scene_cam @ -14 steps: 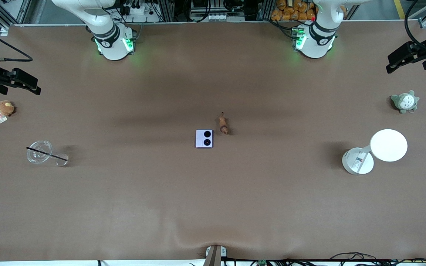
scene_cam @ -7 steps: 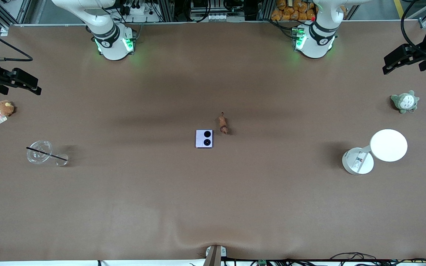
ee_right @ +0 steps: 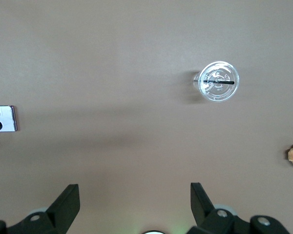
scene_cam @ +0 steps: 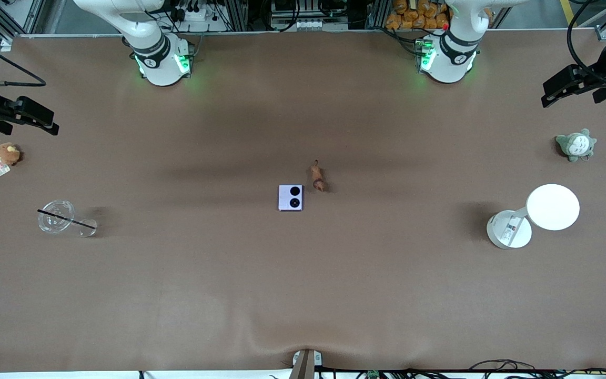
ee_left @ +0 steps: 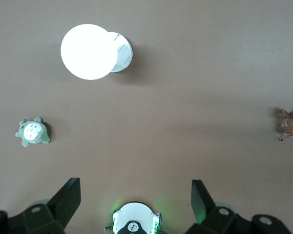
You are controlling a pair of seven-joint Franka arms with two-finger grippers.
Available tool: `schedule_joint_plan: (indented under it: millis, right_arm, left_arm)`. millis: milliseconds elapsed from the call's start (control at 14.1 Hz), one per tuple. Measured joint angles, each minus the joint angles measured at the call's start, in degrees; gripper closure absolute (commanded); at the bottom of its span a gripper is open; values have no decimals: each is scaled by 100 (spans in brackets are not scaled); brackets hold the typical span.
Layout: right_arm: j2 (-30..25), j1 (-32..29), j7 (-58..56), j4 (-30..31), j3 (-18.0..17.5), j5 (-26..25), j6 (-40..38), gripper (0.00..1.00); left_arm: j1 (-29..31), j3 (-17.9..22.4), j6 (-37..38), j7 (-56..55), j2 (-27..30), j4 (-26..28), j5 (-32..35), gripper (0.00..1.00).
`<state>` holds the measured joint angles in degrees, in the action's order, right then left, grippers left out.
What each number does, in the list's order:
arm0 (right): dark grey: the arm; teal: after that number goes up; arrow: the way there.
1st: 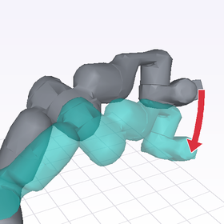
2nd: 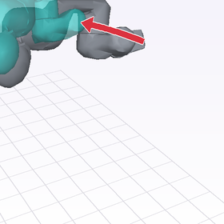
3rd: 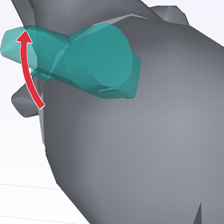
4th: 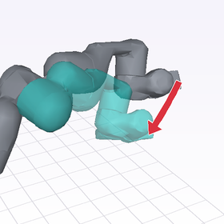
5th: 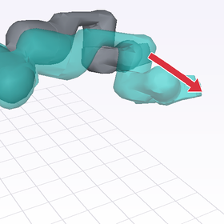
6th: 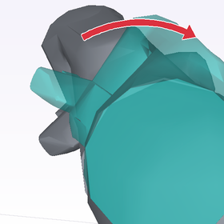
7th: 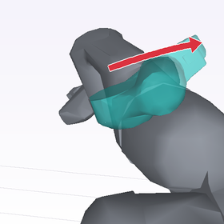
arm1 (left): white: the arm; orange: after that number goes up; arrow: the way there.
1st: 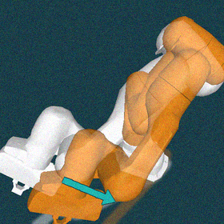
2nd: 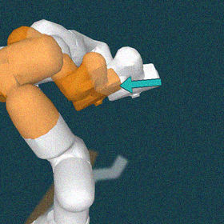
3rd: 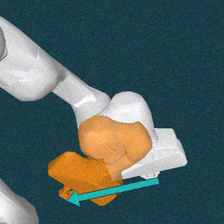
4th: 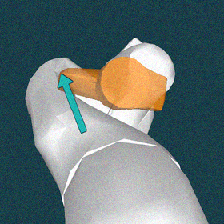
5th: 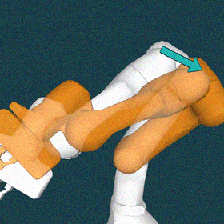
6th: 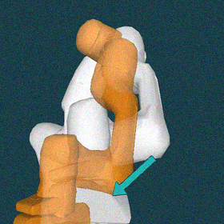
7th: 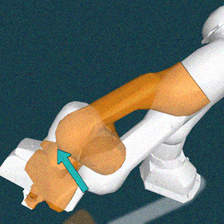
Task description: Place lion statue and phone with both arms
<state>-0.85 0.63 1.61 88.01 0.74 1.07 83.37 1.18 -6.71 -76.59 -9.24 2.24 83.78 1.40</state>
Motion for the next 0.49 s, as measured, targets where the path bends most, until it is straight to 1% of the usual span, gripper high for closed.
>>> schedule_joint_plan:
  millis: [354, 495]
  right_arm:
    - [1, 0, 0, 0, 1, 2, 0, 0]
    - [1, -1, 0, -1, 2, 9, 0, 0]
  left_arm:
    - [-28, -3, 3, 1, -66, 0, 0, 0]
    - [-159, -11, 4, -10, -123, 0, -2, 0]
